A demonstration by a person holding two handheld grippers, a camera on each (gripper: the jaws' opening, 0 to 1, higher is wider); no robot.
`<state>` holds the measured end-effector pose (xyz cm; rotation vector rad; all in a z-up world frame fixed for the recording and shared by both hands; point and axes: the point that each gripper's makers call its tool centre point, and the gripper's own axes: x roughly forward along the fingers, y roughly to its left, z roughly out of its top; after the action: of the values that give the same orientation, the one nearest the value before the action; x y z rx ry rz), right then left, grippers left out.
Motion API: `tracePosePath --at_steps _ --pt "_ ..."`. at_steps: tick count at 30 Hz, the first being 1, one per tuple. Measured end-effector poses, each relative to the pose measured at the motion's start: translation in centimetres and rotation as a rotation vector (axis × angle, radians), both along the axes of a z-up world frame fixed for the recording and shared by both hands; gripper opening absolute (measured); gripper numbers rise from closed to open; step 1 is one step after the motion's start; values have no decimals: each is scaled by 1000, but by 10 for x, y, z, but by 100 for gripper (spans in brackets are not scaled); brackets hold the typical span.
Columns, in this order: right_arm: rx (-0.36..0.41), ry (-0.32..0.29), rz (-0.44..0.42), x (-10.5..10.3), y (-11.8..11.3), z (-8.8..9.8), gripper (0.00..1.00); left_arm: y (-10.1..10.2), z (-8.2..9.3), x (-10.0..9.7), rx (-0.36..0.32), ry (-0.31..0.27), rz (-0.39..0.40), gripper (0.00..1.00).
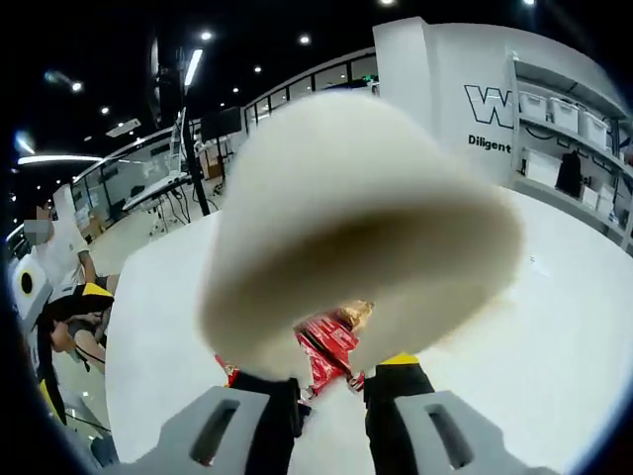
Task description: Place the target food into the container with the food tongs after gripping and lifting it, then release it inside without dropping or visibly crushing the food.
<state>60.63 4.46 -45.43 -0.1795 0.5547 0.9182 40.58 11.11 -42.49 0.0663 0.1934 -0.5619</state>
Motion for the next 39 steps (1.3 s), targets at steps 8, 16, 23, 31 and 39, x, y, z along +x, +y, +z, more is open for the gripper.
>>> tracePosePath --at_steps 8,16,23,31,39 --pt "5 -5 5 1 6 -1 18 3 -7 5 -20 17 12 98" --pt "71 21 -42 14 2 4 19 5 -8 7 -25 14 15 98" --pt "50 10 -29 26 6 0 19 4 -14 11 -23 28 17 98" --pt "16 9 5 29 19 -11 20 9 -16 14 -43 45 29 98" --pt "-17 47 -11 21 8 -18 18 11 -11 13 -51 46 34 97"
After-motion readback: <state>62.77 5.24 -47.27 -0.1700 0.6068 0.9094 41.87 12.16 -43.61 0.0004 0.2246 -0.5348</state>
